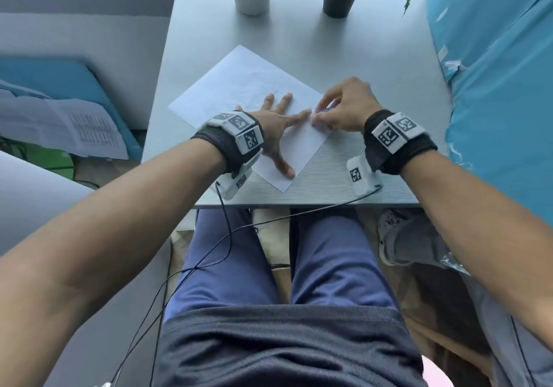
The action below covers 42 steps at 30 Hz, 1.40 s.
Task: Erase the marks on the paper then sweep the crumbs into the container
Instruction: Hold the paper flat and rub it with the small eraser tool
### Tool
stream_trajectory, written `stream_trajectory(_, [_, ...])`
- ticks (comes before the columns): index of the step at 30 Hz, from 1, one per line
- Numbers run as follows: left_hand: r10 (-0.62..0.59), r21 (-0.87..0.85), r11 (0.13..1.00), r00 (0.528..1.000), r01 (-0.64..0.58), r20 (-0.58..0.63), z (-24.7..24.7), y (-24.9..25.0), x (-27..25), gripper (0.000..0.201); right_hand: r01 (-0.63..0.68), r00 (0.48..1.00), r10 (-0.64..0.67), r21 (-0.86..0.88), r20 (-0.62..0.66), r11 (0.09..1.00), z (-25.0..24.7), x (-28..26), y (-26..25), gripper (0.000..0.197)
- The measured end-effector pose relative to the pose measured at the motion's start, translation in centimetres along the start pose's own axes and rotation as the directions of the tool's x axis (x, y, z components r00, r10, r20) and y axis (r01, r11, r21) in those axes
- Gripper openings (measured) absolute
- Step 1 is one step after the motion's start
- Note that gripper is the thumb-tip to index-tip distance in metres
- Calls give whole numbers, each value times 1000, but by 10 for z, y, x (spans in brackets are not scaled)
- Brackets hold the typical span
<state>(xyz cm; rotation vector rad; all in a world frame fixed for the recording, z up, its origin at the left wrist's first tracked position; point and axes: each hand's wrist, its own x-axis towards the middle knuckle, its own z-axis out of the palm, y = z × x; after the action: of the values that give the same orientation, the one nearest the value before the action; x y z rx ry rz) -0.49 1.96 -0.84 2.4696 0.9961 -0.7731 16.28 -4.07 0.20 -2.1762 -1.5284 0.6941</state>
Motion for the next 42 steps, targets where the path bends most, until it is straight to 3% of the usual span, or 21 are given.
stream_trajectory(1, [-6, 6, 1000, 1000, 5, 2, 0, 0, -1, 142, 8, 1000, -8, 2, 5, 1000, 2, -1, 0, 15])
stream_trajectory(4, [-12, 12, 1000, 1000, 12, 4, -2, 3, -2, 141, 115, 975, -112, -2, 190, 993, 13, -19, -7, 12])
stream_trajectory(5, [-12, 16, 1000, 1000, 12, 2, -2, 3, -1, 142, 100, 977, -99, 4, 188, 995, 11, -17, -5, 13])
stream_trajectory(8, [-20, 19, 1000, 1000, 20, -4, -2, 4, -1, 143, -28, 1000, 27, 35, 15, 999, -3, -3, 4, 16])
stream_trajectory(13, [-26, 14, 1000, 1000, 26, 0, -2, 5, -1, 145, 92, 982, -90, -4, 168, 996, 11, -21, -5, 15])
stream_trajectory(15, [-24, 10, 1000, 1000, 24, -8, -1, 6, 0, 145, -35, 999, 34, 41, 21, 999, 1, -9, 3, 18])
stream_trajectory(17, [-32, 5, 999, 999, 32, -12, -1, 6, -1, 145, -63, 995, 65, 34, -69, 997, -2, -5, 5, 17])
stream_trajectory(21, [-33, 3, 999, 999, 33, -11, 0, 5, 0, 147, 68, 989, -67, 1, 134, 998, 11, -23, -4, 14])
stream_trajectory(25, [-41, -14, 999, 999, 40, -19, -1, 8, -1, 147, -108, 992, 110, 41, -54, 993, -8, -2, 6, 17])
stream_trajectory(30, [-30, -31, 999, 999, 30, -12, 1, 5, 2, 149, 165, 975, -152, -73, 161, 984, 18, -38, -13, 11])
stream_trajectory(35, [-1, -74, 997, 999, -2, -34, 9, 3, -5, 141, 23, 1000, -22, -21, 15, 1000, 5, -10, 0, 15])
stream_trajectory(42, [33, -126, 991, 998, -40, -58, 17, -6, -5, 141, 30, 999, -31, -24, -35, 999, 7, -13, -2, 14])
